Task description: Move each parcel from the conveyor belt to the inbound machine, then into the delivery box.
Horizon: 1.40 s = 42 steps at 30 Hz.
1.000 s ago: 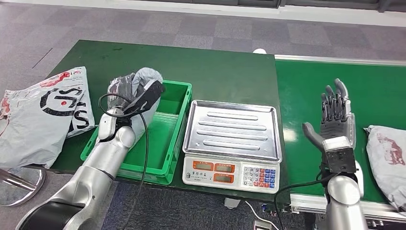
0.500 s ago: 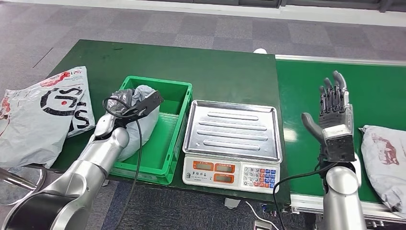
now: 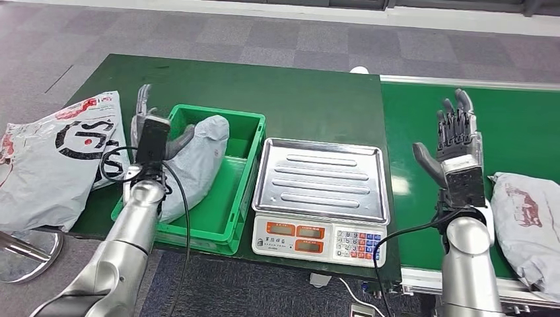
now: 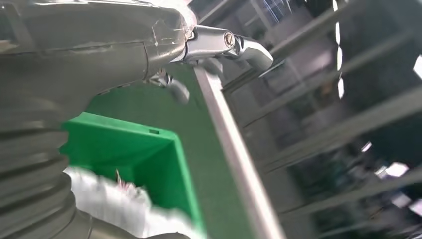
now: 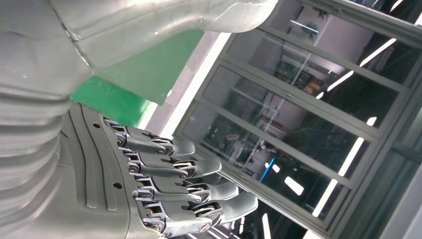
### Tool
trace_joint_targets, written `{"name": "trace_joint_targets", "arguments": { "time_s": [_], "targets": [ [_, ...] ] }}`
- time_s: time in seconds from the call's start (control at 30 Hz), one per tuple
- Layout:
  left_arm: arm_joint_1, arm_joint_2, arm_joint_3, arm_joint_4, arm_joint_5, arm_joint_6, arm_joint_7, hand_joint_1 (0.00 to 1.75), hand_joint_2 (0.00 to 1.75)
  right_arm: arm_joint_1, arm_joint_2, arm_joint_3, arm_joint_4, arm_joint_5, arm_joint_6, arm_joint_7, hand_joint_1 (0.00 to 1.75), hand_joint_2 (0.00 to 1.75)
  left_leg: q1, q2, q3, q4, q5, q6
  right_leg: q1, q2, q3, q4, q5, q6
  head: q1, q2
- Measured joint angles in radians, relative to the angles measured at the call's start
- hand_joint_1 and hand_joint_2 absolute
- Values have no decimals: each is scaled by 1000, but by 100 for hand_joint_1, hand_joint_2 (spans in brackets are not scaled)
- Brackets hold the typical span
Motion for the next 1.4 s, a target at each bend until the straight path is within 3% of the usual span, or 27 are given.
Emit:
{"name": "trace_joint_targets", "arguments": {
  "time_s": [0.17, 0.4, 0.63, 0.77, 0.9, 1.13, 1.3, 1.4],
  "targets": [
    [63, -5, 0, -116, 57, 37, -85, 0, 175, 3, -13, 0, 24, -22, -13, -11, 0, 175, 0, 0, 0, 0, 0, 0, 0, -1, 0, 0, 0, 0, 0, 0],
    [99, -14, -17, -199, 47, 86, -99, 0, 175, 10, -20, 0, 33, -28, -16, -12, 0, 175, 0, 0, 0, 0, 0, 0, 0, 0, 0, 0, 0, 0, 0, 0],
    [134, -23, -46, -281, 241, -130, -136, 0, 175, 11, -33, 0, 46, -40, -15, -6, 0, 175, 0, 0, 0, 0, 0, 0, 0, 0, 0, 0, 0, 0, 0, 0],
    [132, -22, -92, -262, 328, -435, -137, 0, 175, -2, -51, -3, 80, -48, -12, 0, 0, 175, 0, 0, 0, 0, 0, 0, 0, -2, 0, 0, 0, 0, 0, 0],
    [127, -27, -167, -154, 319, -582, -175, 0, 175, -20, -84, -28, 148, -67, -8, 8, 0, 175, 0, -1, 0, 1, 0, 0, 0, -1, 1, 0, 0, 0, 0, 0],
    [166, -32, -213, -92, 371, -623, -188, 0, 175, -22, -118, -58, 234, -56, -21, 18, 0, 175, 0, 0, 1, 0, 0, 0, 0, -1, 0, 0, 0, 0, 0, 0],
    [226, -36, -221, -106, 415, -690, -189, 0, 175, 4, -140, -113, 305, 25, -139, 57, 0, 175, 0, -1, 0, 0, -1, 1, 0, -3, 0, 0, -1, 0, 0, 0],
    [227, -40, -240, -100, 388, -672, -189, 0, 175, 16, -168, -165, 350, 74, -204, 96, 0, 175, -1, -2, 0, 1, -1, 2, -1, -3, 0, -1, -2, 1, 0, 0]
  ]
}}
